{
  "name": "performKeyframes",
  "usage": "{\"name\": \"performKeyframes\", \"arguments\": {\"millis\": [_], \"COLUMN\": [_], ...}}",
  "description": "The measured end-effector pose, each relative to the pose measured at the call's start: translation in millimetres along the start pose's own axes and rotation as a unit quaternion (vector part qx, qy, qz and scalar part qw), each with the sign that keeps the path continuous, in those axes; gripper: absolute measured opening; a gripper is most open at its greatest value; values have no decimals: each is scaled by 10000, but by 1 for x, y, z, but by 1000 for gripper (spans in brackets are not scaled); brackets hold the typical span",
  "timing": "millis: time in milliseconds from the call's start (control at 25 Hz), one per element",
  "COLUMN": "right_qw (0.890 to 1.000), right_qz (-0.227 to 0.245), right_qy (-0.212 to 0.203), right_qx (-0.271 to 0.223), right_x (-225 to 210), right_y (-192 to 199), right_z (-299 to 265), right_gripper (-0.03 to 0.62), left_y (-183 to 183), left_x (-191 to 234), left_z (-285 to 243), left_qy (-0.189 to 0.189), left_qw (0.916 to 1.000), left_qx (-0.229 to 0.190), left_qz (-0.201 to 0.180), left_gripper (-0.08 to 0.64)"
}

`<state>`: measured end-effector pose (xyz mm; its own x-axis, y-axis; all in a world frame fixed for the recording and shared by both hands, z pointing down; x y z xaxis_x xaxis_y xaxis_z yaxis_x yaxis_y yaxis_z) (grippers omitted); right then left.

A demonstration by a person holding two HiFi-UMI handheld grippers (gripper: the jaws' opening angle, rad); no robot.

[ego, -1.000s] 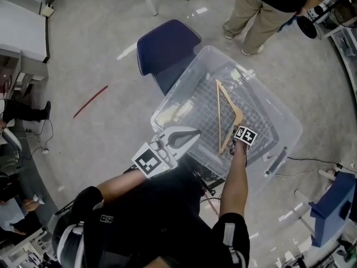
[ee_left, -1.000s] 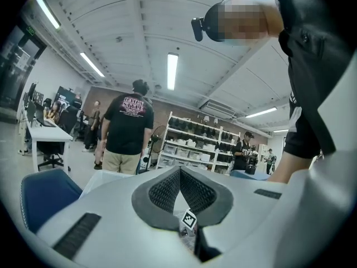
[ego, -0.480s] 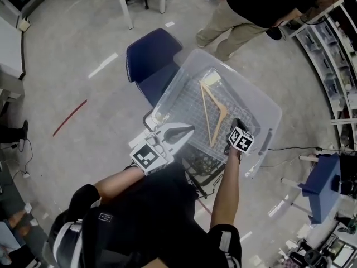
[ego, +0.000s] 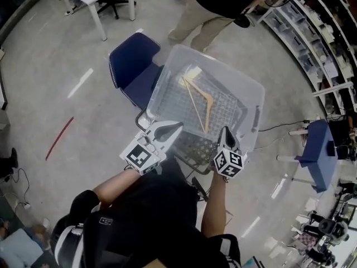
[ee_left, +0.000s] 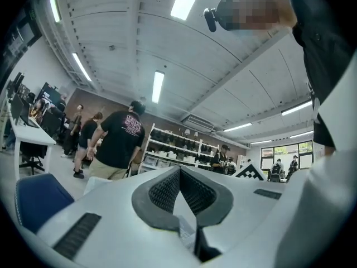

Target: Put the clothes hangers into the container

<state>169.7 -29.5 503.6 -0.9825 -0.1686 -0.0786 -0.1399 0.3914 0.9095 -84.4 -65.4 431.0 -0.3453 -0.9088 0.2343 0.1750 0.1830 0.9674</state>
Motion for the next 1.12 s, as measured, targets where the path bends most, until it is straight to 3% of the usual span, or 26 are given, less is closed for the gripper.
{"name": "performKeyframes", "arguments": {"millis": [240, 440, 1120], "right_qw": [9993, 9984, 9945], "right_qz": [-125, -224, -167], "right_qy": [136, -155, -753], "right_qx": [-334, -494, -703], "right_x": [26, 39, 16], "right_y": [13, 3, 7], "right_z": [54, 87, 107], "right_gripper": [14, 14, 14], "left_y": [16, 17, 32], "left_x": [-16, -34, -80], "left_z": [6, 4, -35], "left_qy": [103, 69, 12], "left_qw": [9999, 9999, 9999], "left_qx": [-12, 120, 153], "left_qz": [-9, 34, -72], "left_gripper": [25, 25, 25]}}
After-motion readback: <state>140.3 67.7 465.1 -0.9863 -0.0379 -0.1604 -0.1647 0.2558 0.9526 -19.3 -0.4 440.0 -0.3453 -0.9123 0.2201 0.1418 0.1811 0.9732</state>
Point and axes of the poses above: the fingertips, and each gripper's own axes: z backward along the fingers, x to its left, y out of its underside, the point moved 6 cm from there along z, backward along the fingers, and after that the axes turned 5 degrees about y, right-handed, at the moved point
